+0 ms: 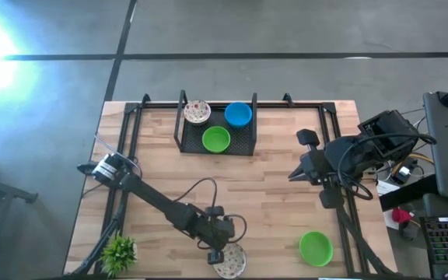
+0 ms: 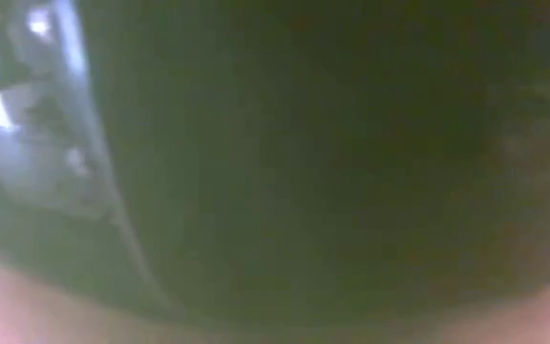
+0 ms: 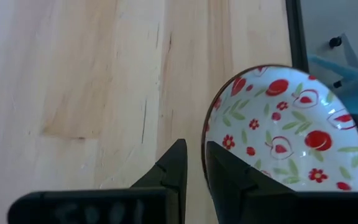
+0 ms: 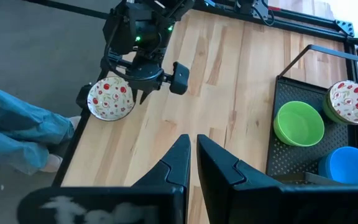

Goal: Pick & Place Mini bowls
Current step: Stack the white bowl on top of the white bowls on the shelf

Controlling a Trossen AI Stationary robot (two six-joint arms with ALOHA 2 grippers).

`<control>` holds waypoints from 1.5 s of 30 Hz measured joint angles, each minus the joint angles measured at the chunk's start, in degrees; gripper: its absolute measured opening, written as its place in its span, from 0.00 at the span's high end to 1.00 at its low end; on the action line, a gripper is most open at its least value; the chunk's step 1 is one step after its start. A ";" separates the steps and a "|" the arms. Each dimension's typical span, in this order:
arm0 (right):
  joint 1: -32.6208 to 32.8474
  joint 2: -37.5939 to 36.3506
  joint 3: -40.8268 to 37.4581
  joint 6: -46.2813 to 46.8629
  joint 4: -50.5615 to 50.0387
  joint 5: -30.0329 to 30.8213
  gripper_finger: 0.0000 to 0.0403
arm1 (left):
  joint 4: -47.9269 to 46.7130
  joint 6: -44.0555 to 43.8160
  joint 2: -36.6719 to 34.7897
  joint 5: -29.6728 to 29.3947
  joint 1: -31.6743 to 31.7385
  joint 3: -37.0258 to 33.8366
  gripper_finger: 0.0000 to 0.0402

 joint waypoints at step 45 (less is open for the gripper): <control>-0.02 -0.09 0.00 -1.88 0.00 -0.09 0.93 | 7.44 -5.91 0.01 -0.61 -0.87 -4.59 0.87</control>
